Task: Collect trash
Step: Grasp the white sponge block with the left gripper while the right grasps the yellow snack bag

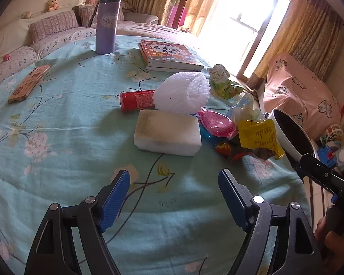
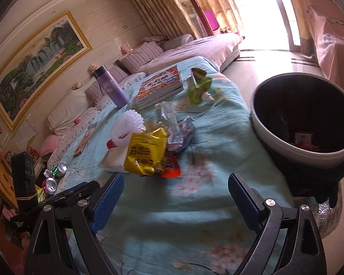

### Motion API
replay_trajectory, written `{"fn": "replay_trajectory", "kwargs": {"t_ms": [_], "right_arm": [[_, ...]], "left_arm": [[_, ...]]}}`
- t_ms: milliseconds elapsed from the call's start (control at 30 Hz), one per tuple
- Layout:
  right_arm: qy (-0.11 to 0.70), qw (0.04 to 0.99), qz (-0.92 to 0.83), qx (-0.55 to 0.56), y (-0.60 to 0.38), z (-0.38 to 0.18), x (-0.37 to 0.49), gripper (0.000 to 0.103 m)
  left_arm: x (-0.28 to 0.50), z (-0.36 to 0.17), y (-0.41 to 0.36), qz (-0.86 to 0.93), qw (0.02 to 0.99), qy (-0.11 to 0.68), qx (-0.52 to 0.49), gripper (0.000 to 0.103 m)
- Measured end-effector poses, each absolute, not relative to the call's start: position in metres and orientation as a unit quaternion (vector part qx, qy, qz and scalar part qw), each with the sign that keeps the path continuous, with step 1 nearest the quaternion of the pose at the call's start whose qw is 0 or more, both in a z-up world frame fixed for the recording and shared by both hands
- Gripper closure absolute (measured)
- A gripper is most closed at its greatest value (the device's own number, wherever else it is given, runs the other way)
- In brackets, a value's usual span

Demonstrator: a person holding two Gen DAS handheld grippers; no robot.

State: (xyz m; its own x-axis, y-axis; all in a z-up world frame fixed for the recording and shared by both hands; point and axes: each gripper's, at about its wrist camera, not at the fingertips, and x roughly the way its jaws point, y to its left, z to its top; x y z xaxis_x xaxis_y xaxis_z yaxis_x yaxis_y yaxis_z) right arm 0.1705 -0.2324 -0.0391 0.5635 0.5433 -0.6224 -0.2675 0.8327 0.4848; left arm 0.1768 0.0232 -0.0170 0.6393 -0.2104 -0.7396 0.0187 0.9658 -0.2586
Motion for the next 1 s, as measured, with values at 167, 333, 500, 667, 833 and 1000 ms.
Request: {"fn": "replay_trajectory", "kwargs": {"t_ms": [167, 333, 500, 667, 833, 1000], "right_arm": [[0.409, 0.862, 0.248, 0.169, -0.217, -0.04, 0.183, 0.01], [0.415, 0.854, 0.256, 0.181, -0.212, -0.046, 0.197, 0.01], [0.426, 0.844, 0.264, 0.19, -0.205, -0.054, 0.206, 0.012], [0.434, 0.841, 0.268, 0.183, -0.202, -0.057, 0.207, 0.06], [0.423, 0.848, 0.267, 0.175, -0.206, -0.051, 0.196, 0.061], [0.415, 0.852, 0.267, 0.173, -0.214, -0.044, 0.187, 0.061]], "left_arm": [[0.201, -0.025, 0.021, -0.06, 0.899, 0.42, -0.106, 0.02], [0.224, -0.034, 0.019, -0.05, 0.898, 0.425, -0.105, 0.02], [0.241, -0.046, 0.013, -0.041, 0.892, 0.44, -0.099, 0.02], [0.252, -0.055, 0.004, -0.031, 0.89, 0.446, -0.087, 0.021], [0.248, -0.052, 0.009, -0.041, 0.896, 0.43, -0.1, 0.03], [0.228, -0.044, 0.012, -0.05, 0.906, 0.409, -0.099, 0.032]]}}
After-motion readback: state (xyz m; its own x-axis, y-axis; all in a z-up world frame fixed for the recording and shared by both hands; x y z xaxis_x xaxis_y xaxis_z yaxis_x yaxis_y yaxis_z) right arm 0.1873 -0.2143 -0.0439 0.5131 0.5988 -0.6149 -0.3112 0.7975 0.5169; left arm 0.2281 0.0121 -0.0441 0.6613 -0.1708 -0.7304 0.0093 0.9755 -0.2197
